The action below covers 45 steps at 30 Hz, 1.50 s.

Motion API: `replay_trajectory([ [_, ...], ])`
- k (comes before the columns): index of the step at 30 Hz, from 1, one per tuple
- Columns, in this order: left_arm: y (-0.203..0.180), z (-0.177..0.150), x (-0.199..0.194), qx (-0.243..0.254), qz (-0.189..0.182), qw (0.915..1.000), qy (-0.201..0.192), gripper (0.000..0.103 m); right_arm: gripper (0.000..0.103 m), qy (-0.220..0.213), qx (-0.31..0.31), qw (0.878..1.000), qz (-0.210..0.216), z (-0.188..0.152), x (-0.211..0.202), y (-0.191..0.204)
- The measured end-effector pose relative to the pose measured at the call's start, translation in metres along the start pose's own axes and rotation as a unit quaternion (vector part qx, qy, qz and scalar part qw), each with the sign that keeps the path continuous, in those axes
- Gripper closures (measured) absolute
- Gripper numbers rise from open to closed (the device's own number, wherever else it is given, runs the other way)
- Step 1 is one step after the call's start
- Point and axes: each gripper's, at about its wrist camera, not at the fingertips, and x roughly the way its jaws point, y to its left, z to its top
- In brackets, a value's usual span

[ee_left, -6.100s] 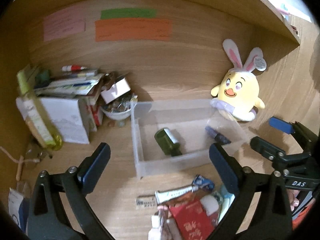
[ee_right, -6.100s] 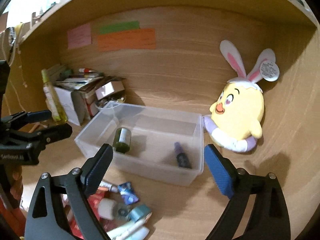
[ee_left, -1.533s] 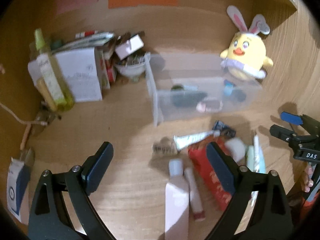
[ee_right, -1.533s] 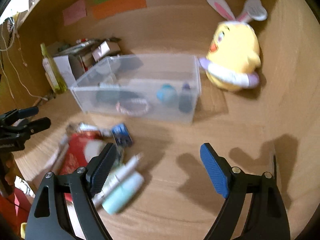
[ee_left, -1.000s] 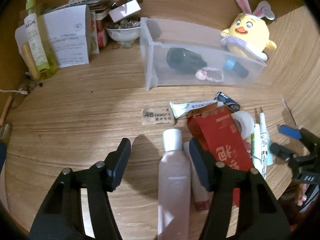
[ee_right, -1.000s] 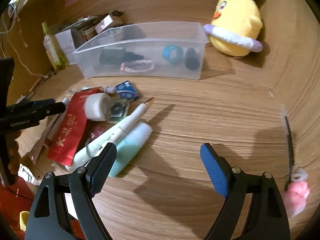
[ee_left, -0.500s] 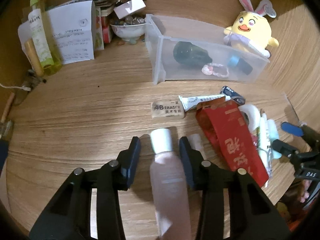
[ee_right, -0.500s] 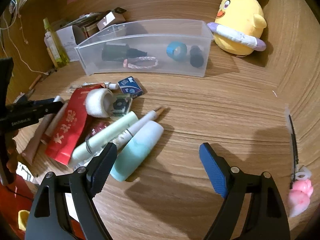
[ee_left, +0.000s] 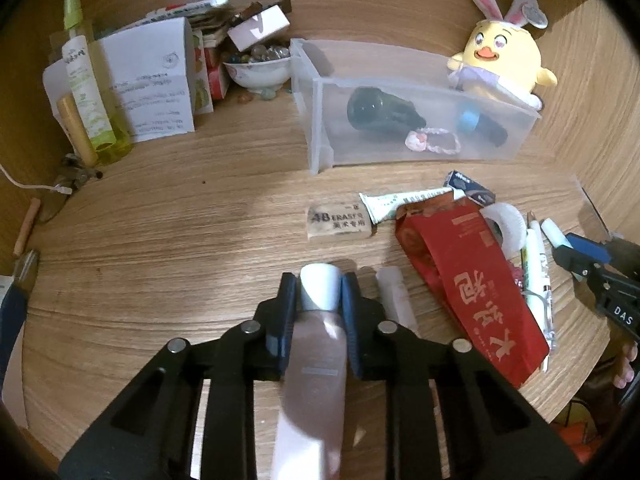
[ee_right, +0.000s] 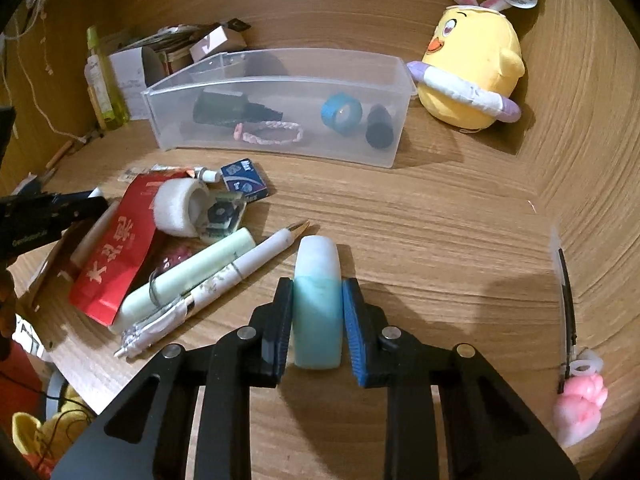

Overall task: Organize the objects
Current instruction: 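Grasp the pink tube with left tool while right tool grasps the mint-green bottle, then lower the pink tube and mint-green bottle into the box and release both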

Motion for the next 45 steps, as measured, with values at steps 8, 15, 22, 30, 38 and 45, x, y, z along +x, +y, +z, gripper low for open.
replay_trajectory([
  [8,0.006,0.017,-0.028,-0.01,0.003,0.9991,-0.041,0.083,0.08,-0.036,0.029,0.999,0.009,0.015,-0.015,-0.012],
  [15,0.003,0.042,-0.063,-0.01,-0.002,0.9952,-0.097,0.083,0.08,-0.084,0.037,0.996,0.008,0.04,-0.036,-0.017],
  [22,-0.005,0.064,-0.097,-0.004,-0.008,0.9896,-0.143,0.083,0.08,-0.117,0.039,0.992,0.016,0.059,-0.047,-0.02],
  [30,-0.02,0.097,-0.113,0.004,-0.032,0.9845,-0.173,0.083,0.08,-0.128,0.031,0.991,0.03,0.081,-0.045,-0.018],
  [38,-0.048,0.138,-0.104,0.013,-0.07,0.9817,-0.177,0.083,0.08,-0.138,0.012,0.99,0.036,0.111,-0.04,-0.015],
  [45,-0.07,0.178,-0.099,0.011,-0.093,0.9757,-0.198,0.083,0.08,-0.14,0.006,0.989,0.038,0.145,-0.032,-0.018],
])
